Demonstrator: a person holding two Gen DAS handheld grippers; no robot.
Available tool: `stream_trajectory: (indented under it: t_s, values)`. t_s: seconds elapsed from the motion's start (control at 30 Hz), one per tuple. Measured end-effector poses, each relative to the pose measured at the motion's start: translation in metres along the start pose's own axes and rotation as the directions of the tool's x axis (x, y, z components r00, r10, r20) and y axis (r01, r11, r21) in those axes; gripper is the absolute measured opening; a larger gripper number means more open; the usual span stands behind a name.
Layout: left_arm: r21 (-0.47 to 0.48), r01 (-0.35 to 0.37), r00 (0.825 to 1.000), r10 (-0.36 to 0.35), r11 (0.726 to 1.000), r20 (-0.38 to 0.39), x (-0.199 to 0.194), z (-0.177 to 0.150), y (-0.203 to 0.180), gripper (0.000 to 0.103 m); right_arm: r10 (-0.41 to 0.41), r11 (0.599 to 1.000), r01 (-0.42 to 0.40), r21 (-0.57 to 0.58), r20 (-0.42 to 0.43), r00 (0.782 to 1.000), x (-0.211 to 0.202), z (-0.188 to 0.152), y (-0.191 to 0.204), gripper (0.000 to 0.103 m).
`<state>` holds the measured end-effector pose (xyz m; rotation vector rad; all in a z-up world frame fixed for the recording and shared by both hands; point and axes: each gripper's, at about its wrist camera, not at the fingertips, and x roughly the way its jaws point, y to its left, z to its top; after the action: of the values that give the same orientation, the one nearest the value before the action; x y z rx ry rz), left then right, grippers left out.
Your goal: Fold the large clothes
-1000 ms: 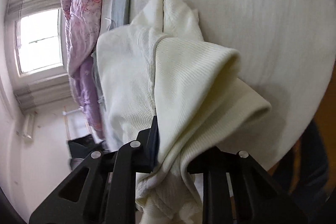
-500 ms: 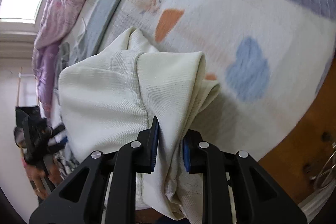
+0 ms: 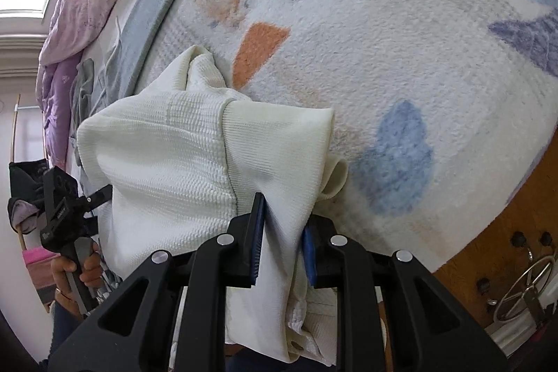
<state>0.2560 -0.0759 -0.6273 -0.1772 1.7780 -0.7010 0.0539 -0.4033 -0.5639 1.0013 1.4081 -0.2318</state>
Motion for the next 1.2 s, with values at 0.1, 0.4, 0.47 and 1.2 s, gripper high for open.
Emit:
stream_trajectory:
  t_s: [0.1, 0.4, 0.47, 1.2]
  values:
    - [0.090, -0.073, 0.997, 0.071, 0.993, 0.029, 0.000, 0.001, -0.021, 0.072, -0.027, 1.000, 0.027, -0.010, -0.003, 1.000, 0.001, 0.001, 0.005, 0.019]
    - [0.153, -0.230, 0.967, 0.209, 0.961, 0.144, -0.017, -0.021, -0.054, 0.037, -0.141, 0.981, 0.140, -0.134, -0.004, 0.990, -0.005, -0.002, 0.032, 0.018]
    - [0.164, -0.238, 0.963, 0.210, 0.957, 0.170, -0.026, -0.027, -0.063, 0.032, -0.157, 0.974, 0.155, -0.165, 0.002, 0.988, -0.010, -0.007, 0.043, 0.016]
    - [0.329, -0.208, 0.952, 0.113, 0.921, 0.285, -0.228, -0.114, 0.018, 0.026, 0.048, 0.985, -0.045, -0.167, 0.013, 0.999, -0.019, -0.163, 0.232, 0.009]
